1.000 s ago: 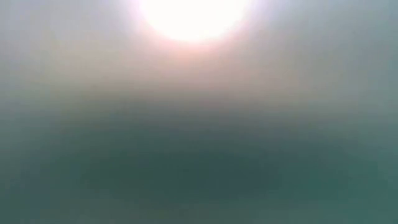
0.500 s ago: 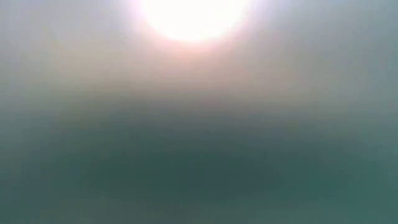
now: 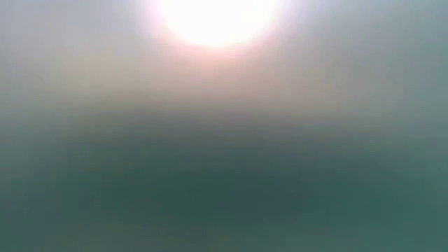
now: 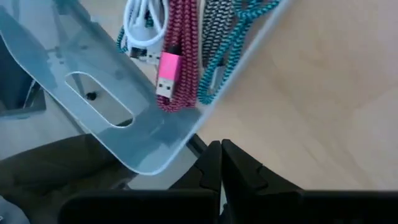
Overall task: Pick & Place USB Port
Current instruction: Adjust the white transparent bin
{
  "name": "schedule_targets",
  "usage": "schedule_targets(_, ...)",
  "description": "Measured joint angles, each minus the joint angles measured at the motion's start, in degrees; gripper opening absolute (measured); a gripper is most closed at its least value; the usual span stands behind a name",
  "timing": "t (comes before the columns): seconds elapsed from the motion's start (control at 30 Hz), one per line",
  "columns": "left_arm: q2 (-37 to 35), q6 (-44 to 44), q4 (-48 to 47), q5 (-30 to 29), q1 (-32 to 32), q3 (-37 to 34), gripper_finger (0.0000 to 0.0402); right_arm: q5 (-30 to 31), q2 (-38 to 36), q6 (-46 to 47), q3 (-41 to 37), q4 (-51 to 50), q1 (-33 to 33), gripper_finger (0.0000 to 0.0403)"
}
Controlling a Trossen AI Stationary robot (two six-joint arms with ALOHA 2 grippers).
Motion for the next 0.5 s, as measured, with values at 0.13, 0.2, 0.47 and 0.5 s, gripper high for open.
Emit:
schedule_targets(0.13, 0.0, -0.2, 0.4, 0.0, -0.4, 0.0, 0.0, 0.1, 2.3, -1.4, 2.6, -0.1, -0.5, 0.0)
schedule_targets(0.2, 0.0, -0.2, 0.7, 0.0, -0.4, 0.0, 0.0, 0.1, 3.5, -2.7, 4.1, -0.3, -0.9, 0.0)
schedule_targets(0.47, 0.0, 0.1, 2.8, -0.9, -0.4, 0.0, 0.0, 0.0, 7.2, -6.8, 9.0, -0.3, -2.4, 0.0)
schedule_targets(0.5, 0.0, 0.1, 2.8, -0.9, -0.4, 0.0, 0.0, 0.3, 7.2, -6.9, 9.2, -0.5, -2.4, 0.0)
